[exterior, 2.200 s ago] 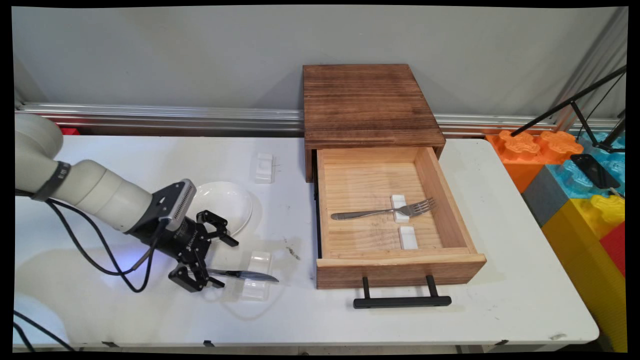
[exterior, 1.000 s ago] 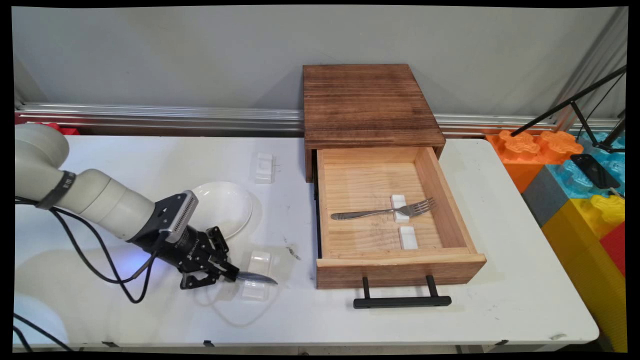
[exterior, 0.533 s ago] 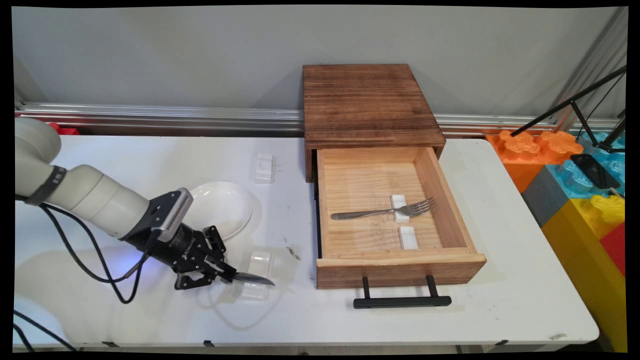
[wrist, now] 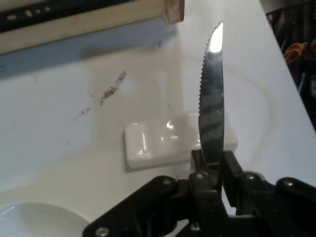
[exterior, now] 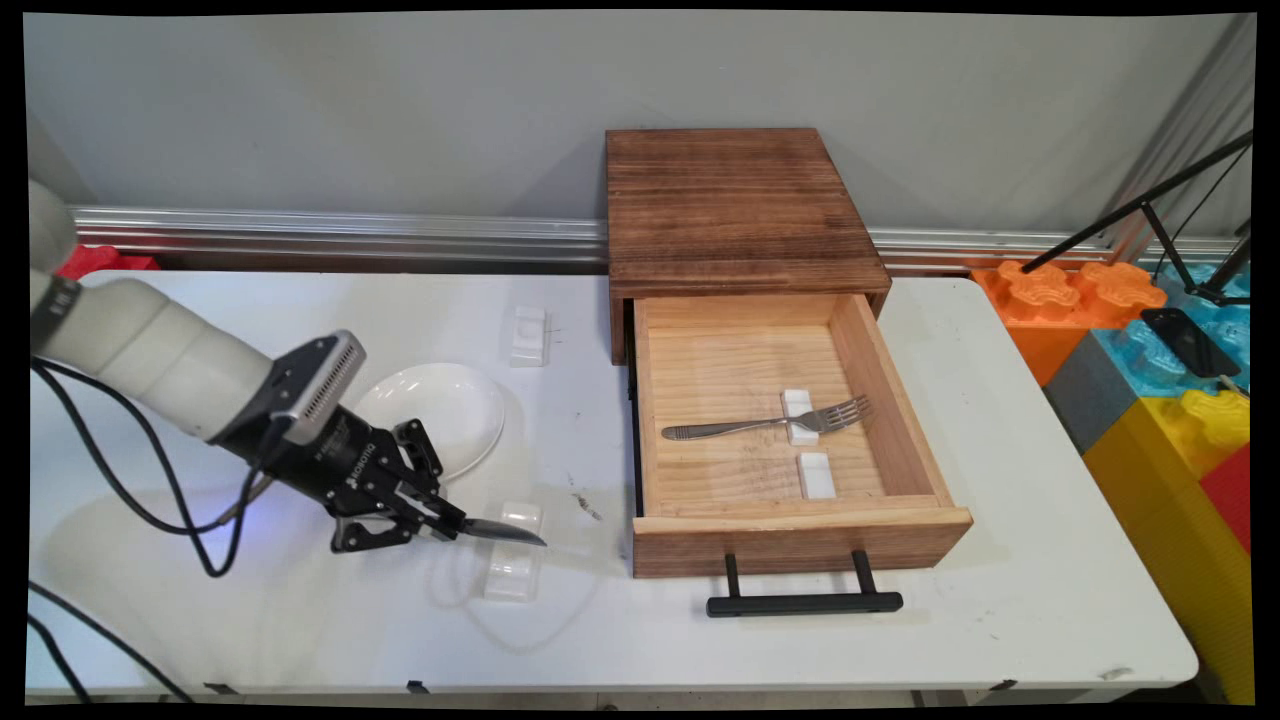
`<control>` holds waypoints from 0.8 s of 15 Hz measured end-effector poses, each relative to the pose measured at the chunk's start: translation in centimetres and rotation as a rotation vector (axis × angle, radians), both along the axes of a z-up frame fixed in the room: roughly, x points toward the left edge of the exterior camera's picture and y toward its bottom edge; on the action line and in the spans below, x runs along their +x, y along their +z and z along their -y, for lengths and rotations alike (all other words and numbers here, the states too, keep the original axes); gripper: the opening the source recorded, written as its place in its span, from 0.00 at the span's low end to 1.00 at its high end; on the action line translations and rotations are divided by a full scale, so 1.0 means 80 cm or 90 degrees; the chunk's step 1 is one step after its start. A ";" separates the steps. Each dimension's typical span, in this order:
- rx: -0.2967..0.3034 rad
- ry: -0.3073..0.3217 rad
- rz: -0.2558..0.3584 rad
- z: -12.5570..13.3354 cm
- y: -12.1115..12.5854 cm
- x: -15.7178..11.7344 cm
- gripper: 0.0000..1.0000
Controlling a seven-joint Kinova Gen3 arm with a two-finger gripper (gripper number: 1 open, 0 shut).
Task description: Place the picked object into the drawer
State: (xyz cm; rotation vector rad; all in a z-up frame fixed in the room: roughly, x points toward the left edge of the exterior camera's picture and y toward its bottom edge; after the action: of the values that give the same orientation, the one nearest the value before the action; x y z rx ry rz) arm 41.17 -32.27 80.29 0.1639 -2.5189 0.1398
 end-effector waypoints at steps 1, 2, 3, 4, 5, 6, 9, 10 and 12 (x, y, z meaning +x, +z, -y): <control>-0.001 0.001 -0.001 0.000 0.010 0.000 0.00; -0.001 0.003 -0.002 -0.001 0.022 0.000 0.00; 0.000 0.005 -0.005 -0.002 0.035 -0.001 0.00; 0.001 0.010 -0.007 -0.003 0.046 -0.003 0.00; 0.003 0.018 -0.010 -0.002 0.059 -0.005 0.00; 0.005 0.029 -0.014 -0.001 0.071 -0.007 0.00; 0.010 0.058 -0.023 0.005 0.098 -0.016 0.00; 0.012 0.065 -0.026 0.008 0.104 -0.019 0.00; 0.019 0.087 -0.037 0.018 0.123 -0.032 0.00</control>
State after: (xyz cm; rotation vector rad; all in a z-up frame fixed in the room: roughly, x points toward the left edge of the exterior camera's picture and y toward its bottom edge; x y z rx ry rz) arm 38.64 -33.68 90.16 0.3465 -2.4530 0.1509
